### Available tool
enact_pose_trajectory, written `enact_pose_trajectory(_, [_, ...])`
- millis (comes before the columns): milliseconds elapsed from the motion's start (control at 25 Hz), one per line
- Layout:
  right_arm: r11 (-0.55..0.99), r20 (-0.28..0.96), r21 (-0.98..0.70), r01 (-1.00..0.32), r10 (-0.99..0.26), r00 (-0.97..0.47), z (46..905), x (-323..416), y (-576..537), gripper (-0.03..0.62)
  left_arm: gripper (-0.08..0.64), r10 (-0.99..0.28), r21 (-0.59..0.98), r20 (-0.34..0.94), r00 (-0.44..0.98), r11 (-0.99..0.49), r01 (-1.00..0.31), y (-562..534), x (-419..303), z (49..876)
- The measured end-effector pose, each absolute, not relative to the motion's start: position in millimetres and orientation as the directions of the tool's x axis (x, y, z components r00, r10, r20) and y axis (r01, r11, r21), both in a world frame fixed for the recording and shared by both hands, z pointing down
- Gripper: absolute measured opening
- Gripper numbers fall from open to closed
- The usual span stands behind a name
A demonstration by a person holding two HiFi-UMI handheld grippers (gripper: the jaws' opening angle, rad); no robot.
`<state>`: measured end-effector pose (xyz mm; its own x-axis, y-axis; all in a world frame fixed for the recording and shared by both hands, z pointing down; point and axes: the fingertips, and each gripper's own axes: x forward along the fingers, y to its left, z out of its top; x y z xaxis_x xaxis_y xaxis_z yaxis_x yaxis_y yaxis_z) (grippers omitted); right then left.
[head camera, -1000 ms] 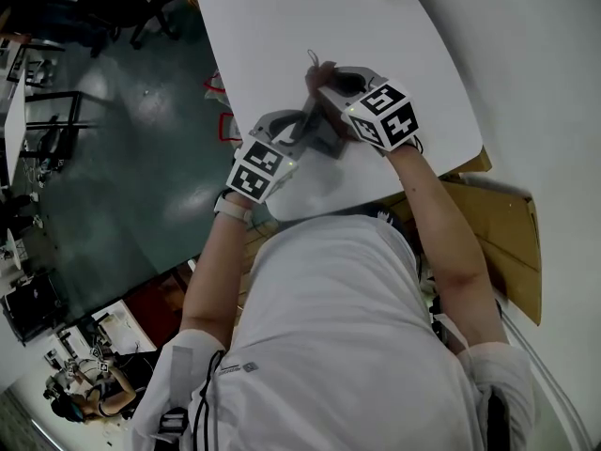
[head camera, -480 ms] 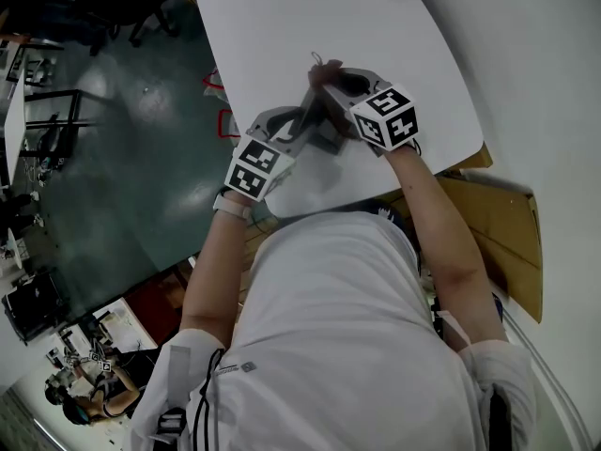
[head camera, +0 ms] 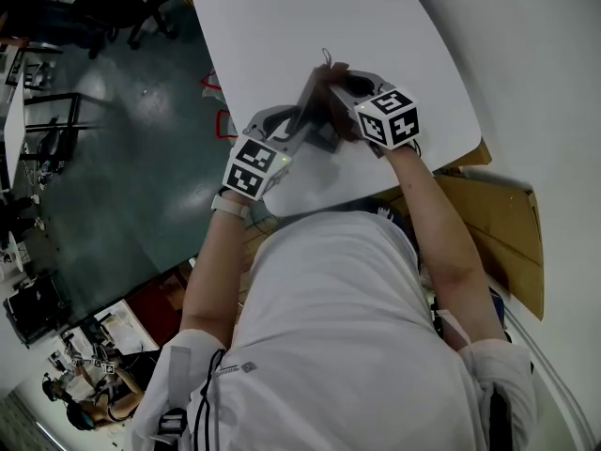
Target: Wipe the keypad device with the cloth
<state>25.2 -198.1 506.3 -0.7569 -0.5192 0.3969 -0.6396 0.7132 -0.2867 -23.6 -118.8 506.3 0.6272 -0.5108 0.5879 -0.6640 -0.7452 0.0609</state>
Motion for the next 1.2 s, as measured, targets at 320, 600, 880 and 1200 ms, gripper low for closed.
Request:
enact_pose_trajectory(320, [0.646,0.449,-0.321,-0.693,-0.54,-0.712,536,54,-196,0.078,0.141,-0.517,0.048,0.587,0.623,-0.745,-0.665,-120,-24,506])
enact_pose_trajectory(600, [0.607,0.508,-0.321,-0.727,-0.537,-0.673,559,72,-189,0.078,0.141,-0.521,0.054,0.588,0.618,-0.738,-0.673,-122,-29,507])
enact_pose_trajectory(880, [0.593,0.525,-0.321,-0.739,-0.538,-0.66,565,75,-185,0.077,0.141,-0.525,0.053,0.591,0.612,-0.733,-0.679,-126,-32,509])
enact_pose_trajectory(1200, [0.601,0.545,-0.306,-0.738,-0.526,-0.654,572,76,-163,0.077,0.141,-0.535,0.049,0.59,0.605,-0.724,-0.688,-122,-30,510])
